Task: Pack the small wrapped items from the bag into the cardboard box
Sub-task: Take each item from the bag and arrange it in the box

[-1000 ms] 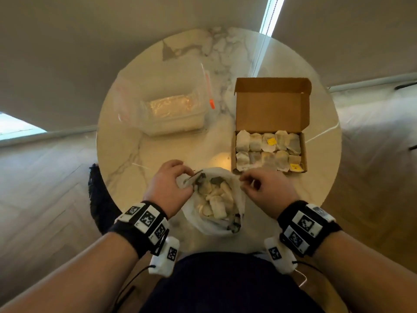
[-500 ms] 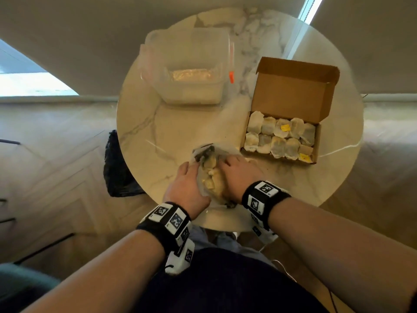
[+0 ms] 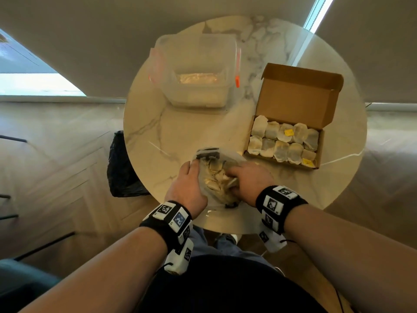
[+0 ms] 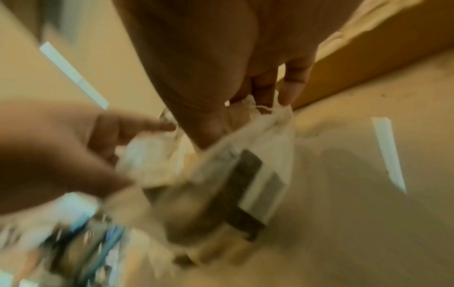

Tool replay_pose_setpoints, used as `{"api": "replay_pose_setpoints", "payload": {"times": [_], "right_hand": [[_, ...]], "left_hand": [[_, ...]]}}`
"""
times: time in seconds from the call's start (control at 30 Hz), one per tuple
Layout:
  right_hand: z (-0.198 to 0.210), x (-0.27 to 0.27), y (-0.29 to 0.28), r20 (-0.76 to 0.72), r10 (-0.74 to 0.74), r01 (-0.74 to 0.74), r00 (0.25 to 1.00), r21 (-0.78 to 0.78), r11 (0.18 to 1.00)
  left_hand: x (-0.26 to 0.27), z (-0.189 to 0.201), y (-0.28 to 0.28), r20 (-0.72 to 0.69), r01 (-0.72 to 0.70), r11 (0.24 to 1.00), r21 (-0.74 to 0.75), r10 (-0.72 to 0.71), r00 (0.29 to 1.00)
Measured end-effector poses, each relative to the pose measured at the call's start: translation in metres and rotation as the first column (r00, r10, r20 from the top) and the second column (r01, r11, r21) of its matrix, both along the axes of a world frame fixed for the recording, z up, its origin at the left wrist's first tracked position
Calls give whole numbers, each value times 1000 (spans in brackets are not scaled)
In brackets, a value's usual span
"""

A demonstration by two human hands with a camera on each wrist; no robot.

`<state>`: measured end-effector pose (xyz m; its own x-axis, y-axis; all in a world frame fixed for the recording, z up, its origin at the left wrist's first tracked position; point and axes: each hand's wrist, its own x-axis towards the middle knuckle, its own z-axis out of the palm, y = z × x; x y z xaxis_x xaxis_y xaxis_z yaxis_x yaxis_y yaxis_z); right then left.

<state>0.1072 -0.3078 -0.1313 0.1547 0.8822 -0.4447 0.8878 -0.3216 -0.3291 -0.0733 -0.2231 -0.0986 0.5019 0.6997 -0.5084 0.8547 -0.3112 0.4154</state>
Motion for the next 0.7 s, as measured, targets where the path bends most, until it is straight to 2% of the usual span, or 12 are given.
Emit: {"api": "replay_pose_setpoints", "payload": {"times": [0.07,0.13,0.27,0.37,0.43,0.5,0.53,0.57,0.6,0.67,0.7], "right_hand": [[-1,7,1,-205,-219,215,954,-42,976],[1,17,-5,-378,-362,359,852,-81,930],[14,28,-6,-594,-374,416,712,-73,907],[29,36,-9,-701,-365,466,612,-53,883],[42,40,-10,-769,-354,483,533,-68,873],[53,43,-12,-860,-347,527,375,-110,842],[61,44,-13,-900,-346,559,263,-150,815],[68,46,-13,-925,-347,580,155,-199,790],[77,47,-12,-936,-342,589,84,-230,775],[90,49,-10,-943,-328,601,64,-226,767],[93,51,-8,-942,-327,611,81,-212,762]], "left_hand": [[-2,-5,3,-8,1,1000,-9,-1,1000],[0,-4,3,8,22,1000,-10,-21,1000],[-5,-5,8,-40,52,998,-27,-53,998],[-6,10,12,-52,68,997,38,-66,996],[-4,22,16,39,52,991,122,-57,998],[1,36,17,289,24,993,116,-56,956],[7,42,17,444,8,999,35,-22,896],[15,50,16,564,-1,994,-110,63,824],[24,57,16,639,12,956,-295,188,745],[43,68,14,618,69,764,-642,461,637],[52,74,14,560,81,664,-743,550,620]]}}
